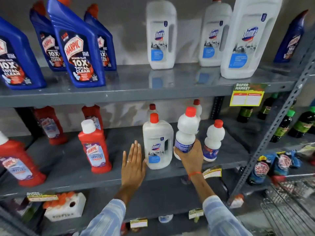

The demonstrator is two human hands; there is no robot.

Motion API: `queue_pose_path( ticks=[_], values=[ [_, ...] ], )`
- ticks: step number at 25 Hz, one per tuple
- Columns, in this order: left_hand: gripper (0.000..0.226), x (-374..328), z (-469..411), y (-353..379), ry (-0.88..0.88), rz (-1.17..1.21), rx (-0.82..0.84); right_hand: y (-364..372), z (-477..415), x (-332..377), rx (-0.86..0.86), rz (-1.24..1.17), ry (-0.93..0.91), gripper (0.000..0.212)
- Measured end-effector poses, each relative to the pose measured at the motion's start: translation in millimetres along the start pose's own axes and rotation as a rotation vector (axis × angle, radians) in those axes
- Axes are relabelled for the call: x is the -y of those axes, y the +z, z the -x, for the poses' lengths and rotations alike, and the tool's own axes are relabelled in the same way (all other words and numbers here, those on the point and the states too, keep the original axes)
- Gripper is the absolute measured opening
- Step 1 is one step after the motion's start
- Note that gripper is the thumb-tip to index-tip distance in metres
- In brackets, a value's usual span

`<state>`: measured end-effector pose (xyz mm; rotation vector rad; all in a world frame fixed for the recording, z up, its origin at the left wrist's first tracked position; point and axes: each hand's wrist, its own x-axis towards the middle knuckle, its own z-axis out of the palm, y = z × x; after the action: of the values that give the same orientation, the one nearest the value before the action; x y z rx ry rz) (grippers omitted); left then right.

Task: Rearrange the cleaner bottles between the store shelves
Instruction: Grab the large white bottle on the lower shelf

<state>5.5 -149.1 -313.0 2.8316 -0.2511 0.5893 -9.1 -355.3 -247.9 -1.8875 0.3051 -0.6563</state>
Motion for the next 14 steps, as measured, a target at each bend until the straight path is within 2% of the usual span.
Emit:
queue_pose_path(
  ticks=[3,7,11,14],
  values=[
    [0.075,20.0,11.5,30.9,-0.083,-0.023,0.228,14.2,-10.6,-35.6,0.061,0.009,0.134,0.075],
    [0.096,38.8,12.3,58.6,-0.116,-0.065,0.311,30.4,-18.4,-62.7,0.108,0.036,0.203,0.073],
    [0.095,42.0,10.1,58.7,-0.129,-0.046,0.387,39.5,-20.2,-75.4,0.104,-0.054,0.214,0.076],
    [0.078,44.0,11.5,57.4,-0.115,-0.048,0.41,41.1,-11.7,-72.2,0.093,-0.099,0.234,0.089]
  ],
)
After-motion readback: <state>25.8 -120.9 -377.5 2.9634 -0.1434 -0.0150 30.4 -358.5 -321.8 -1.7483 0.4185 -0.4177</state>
